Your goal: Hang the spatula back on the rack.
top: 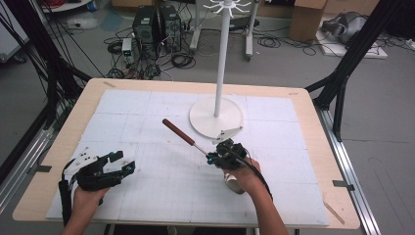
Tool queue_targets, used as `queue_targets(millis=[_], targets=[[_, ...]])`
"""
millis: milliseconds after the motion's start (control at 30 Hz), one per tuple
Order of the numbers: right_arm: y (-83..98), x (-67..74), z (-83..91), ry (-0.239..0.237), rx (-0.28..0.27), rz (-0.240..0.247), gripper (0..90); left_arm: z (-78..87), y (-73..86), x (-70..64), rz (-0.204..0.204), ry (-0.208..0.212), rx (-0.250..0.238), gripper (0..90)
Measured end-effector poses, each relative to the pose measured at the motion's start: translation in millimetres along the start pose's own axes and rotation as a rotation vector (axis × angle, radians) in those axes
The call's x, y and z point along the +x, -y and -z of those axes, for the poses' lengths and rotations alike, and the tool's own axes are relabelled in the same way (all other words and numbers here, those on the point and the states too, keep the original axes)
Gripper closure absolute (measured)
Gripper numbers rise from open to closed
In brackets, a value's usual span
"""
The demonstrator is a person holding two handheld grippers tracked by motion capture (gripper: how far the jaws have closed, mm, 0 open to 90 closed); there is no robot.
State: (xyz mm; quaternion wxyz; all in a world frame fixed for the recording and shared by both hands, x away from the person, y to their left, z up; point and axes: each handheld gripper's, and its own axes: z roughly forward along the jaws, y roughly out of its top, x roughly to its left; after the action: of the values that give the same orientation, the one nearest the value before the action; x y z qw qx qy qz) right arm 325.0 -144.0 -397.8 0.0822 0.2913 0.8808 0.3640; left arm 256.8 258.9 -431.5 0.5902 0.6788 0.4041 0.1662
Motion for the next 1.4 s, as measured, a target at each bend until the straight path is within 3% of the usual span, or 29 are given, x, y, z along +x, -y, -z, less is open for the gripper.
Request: queue_targets(millis=[67,233,467,567,633,733,1000,1067,1233,1333,1400], targets=[[2.9,1.5,3.8,0.002,-0.036,-0.002,84.8,-2.0,-5.6,-1.5,0.02,0.018,-0.021,29.3],[7.5,11.6,11.7,0.011,-0.116,0.0,84.7,-16.0,-31.2,-11.2,0.016,0.071,-0.049,32.4],[8.0,23.1,21.7,0.037,-0.186,0.007,84.7,-47.1,-78.3,-29.7,0.0,0.147,-0.03,31.5],[7.2,26.8,26.5,0.045,-0.215,0.008,84.7,-62.7,-92.7,-35.5,0.022,0.171,-0.003,30.0],[6.0,29.2,29.5,0.055,-0.23,0.01,84.7,-73.1,-100.3,-40.3,0.014,0.171,0.024,30.0],[3.7,33.0,33.3,0.059,-0.255,0.01,84.7,-86.9,-109.3,-47.5,0.007,0.169,0.063,30.0],[-0.7,43.2,38.0,0.067,-0.287,0.033,84.6,-106.8,-124.4,-56.8,0.06,0.204,0.062,30.1],[-0.8,44.4,38.1,0.069,-0.286,0.039,84.6,-109.0,-126.7,-58.7,0.05,0.206,0.061,30.8],[-0.9,46.1,39.5,0.076,-0.284,0.037,84.6,-110.7,-133.1,-62.4,0.044,0.222,0.068,42.0],[-1.9,45.8,41.0,0.076,-0.29,0.035,84.6,-111.0,-137.1,-61.2,0.092,0.251,0.06,53.8],[-2.3,45.5,41.6,0.073,-0.297,0.033,84.6,-110.7,-140.5,-61.4,0.104,0.264,0.057,57.1]])
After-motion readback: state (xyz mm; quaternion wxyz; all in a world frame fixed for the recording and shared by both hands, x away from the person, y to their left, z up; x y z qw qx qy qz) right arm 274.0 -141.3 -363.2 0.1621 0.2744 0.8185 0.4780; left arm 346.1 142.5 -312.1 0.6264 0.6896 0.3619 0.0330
